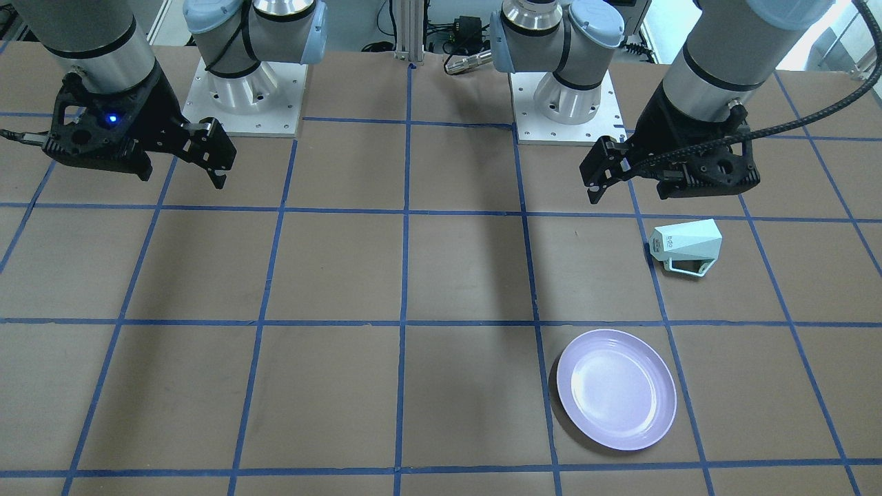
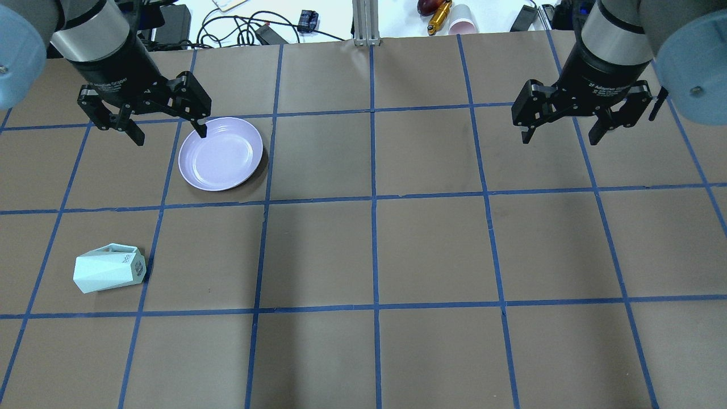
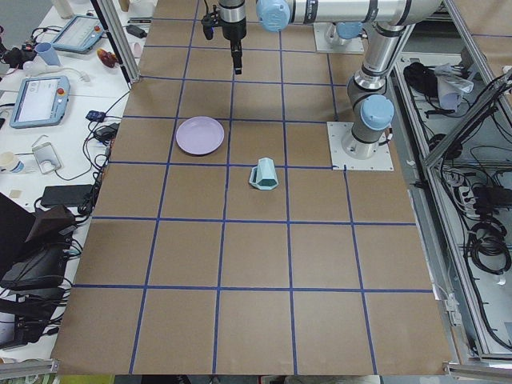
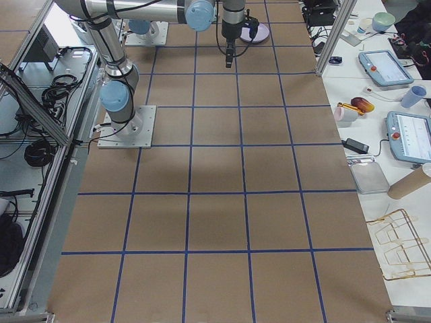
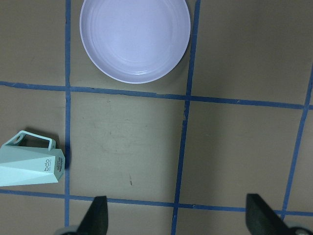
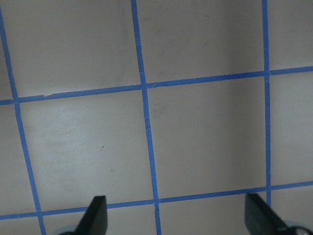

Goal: Flip cup and place on plate

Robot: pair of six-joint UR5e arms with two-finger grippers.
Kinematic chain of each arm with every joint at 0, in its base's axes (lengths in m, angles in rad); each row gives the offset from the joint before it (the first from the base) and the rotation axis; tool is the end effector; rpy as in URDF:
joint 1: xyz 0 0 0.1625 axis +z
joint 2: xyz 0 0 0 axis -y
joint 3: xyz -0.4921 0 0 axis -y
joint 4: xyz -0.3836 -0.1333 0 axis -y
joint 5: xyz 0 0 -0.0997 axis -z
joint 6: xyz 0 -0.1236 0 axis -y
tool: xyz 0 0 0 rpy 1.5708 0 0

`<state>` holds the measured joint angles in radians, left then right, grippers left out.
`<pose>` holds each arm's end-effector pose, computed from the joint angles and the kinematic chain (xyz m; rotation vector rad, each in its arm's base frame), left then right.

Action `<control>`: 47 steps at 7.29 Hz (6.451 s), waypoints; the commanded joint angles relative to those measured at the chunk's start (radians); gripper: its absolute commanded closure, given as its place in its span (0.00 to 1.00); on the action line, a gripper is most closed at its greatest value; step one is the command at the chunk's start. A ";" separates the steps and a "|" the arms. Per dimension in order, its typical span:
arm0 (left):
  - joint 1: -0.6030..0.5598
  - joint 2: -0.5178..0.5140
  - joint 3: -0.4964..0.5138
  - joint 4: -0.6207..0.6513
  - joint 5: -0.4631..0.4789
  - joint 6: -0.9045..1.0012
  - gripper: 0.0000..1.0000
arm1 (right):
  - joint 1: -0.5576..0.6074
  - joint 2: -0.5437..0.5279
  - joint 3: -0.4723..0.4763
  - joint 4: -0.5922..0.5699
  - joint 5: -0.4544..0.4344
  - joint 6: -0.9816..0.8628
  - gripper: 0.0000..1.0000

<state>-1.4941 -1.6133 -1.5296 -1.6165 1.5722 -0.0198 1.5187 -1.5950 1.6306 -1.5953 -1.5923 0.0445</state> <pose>-0.0946 -0.5070 0.5255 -0.1514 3.1370 0.0739 0.1060 -0.4759 0.5161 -0.1504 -3.1165 -0.0174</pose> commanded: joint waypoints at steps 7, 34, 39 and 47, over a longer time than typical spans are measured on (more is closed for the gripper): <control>0.133 0.001 -0.017 0.001 -0.017 0.044 0.00 | 0.000 0.000 0.000 0.000 0.000 0.000 0.00; 0.790 -0.336 -0.228 -0.006 -0.169 0.732 0.00 | 0.000 0.000 0.000 0.000 -0.002 0.000 0.00; 0.790 -0.376 -0.253 -0.008 -0.178 0.729 0.06 | 0.000 0.000 0.000 0.000 0.000 0.000 0.00; 0.784 -0.349 -0.224 -0.020 -0.251 0.672 1.00 | 0.000 0.000 0.000 0.000 0.000 0.000 0.00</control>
<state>-0.7062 -1.9768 -1.7673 -1.6368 1.3250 0.6857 1.5187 -1.5953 1.6306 -1.5953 -1.5931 0.0445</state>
